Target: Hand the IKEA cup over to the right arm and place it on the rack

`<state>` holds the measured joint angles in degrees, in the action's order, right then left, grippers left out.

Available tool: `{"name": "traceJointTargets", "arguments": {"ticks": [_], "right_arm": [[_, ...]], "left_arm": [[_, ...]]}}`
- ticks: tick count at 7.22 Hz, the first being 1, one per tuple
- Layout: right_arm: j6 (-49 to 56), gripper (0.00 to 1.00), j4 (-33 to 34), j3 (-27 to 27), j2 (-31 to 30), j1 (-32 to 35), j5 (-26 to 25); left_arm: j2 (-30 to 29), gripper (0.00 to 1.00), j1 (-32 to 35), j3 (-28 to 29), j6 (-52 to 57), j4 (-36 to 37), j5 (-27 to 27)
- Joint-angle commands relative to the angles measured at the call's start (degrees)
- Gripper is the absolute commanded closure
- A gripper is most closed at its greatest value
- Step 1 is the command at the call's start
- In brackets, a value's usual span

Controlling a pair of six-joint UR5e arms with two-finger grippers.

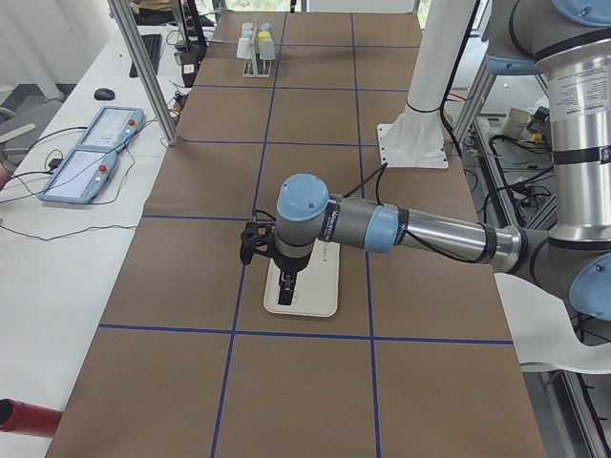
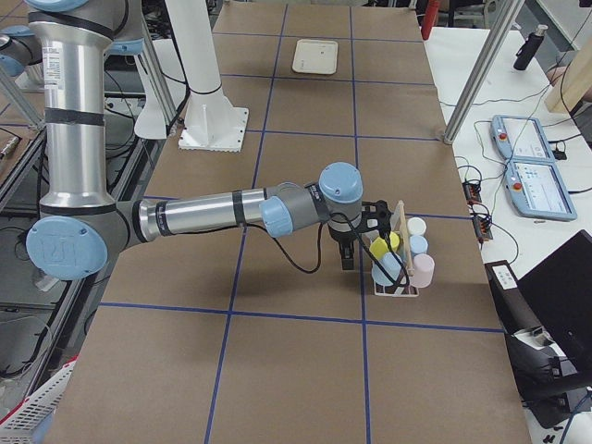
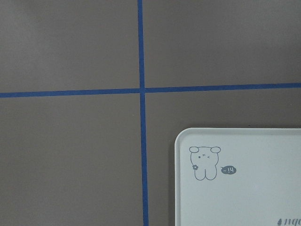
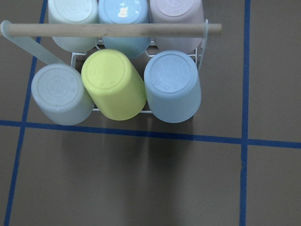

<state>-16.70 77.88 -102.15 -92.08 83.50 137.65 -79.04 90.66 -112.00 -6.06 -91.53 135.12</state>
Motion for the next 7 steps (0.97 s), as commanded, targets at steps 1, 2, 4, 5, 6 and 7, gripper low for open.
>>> {"name": "traceJointTargets", "arguments": {"ticks": [1, 2, 4, 5, 6, 7], "right_arm": [[0.3, 0.01, 0.2, -0.2, -0.2, 0.0, 0.4], [0.4, 0.01, 0.1, -0.5, -0.9, 0.0, 0.7], [0.3, 0.01, -0.1, -1.9, -1.3, 0.0, 2.5], [0.4, 0.01, -0.1, -1.9, -1.2, 0.0, 2.6], [0.4, 0.01, -0.1, -2.0, -1.1, 0.0, 2.5], [0.4, 0.01, -0.1, -2.1, -1.2, 0.1, 2.5]], "left_arm": [[-0.2, 0.0, 0.0, 0.6, 0.0, 0.0, 3.2], [-0.3, 0.0, 0.0, 0.7, 0.0, -0.4, 3.7], [-0.4, 0.0, 0.0, -0.3, 0.0, -0.4, 3.7], [-0.7, 0.0, 0.0, -0.4, 0.0, -0.5, 3.7], [-0.7, 0.0, 0.0, -0.8, 0.0, -0.5, 3.7], [-0.7, 0.0, 0.0, -1.9, -0.1, -0.4, 3.7]]}}
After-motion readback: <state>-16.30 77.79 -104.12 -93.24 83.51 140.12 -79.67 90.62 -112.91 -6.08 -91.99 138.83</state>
